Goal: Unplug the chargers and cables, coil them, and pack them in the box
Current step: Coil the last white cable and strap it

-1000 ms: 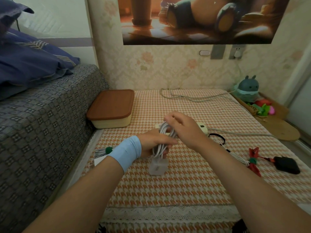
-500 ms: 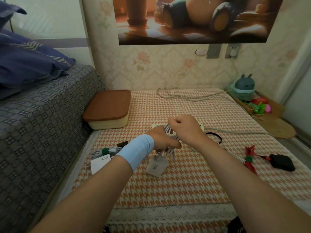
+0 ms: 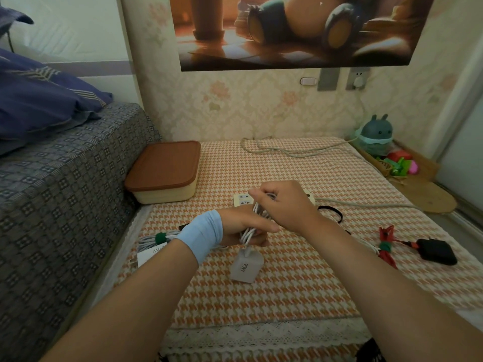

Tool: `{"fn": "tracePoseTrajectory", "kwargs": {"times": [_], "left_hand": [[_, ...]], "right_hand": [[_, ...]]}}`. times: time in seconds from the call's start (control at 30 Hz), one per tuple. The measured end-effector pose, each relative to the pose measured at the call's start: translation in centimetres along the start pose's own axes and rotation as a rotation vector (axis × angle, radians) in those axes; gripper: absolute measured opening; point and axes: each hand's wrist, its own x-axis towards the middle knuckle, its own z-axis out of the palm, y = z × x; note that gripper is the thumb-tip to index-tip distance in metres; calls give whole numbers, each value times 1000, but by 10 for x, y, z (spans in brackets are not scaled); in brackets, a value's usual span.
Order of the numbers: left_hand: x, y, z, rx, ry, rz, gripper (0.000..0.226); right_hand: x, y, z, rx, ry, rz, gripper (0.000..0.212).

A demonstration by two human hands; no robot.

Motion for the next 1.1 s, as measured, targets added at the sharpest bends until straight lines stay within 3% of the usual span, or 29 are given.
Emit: {"fn": "tracePoseTrajectory", "kwargs": {"times": [0.07,0.13,0.23,0.27,0.33,0.5,0.63,0.8,0.87,0.97,1.03,1.1], "left_hand": [[-1,3,1,-20,-1,-27,13],[3,6,-1,35,153,-80,20],[10,7,-7,443,436,-226,36],[11,7,-6,604,475,-262,33],[17,3,-5,693,494,-281,31],[23,-2,-12,543,493,-398,43],[23,-6,-11,91,347,-330,33],[17,-8,-5,-17,184,-208,12],[19,-6,-8,204,246,-255,25],[21,4,-7,759,468,-292,33],[24,5,2,897,581,-238,33],[31,0,7,882,572,-276,33]], "right_hand": [[4,3,4,4,48,48,45],[8,7,6,21,86,103,47],[12,13,6,25,85,220,48],[13,14,5,21,74,251,50],[14,15,4,24,50,304,53],[8,16,2,-32,-4,306,50],[-2,12,-3,-46,-20,75,20],[1,15,0,21,43,78,41],[3,17,5,11,79,123,49],[8,25,10,-4,91,237,50],[11,29,12,-12,86,317,49],[14,30,14,-5,76,359,50]]}}
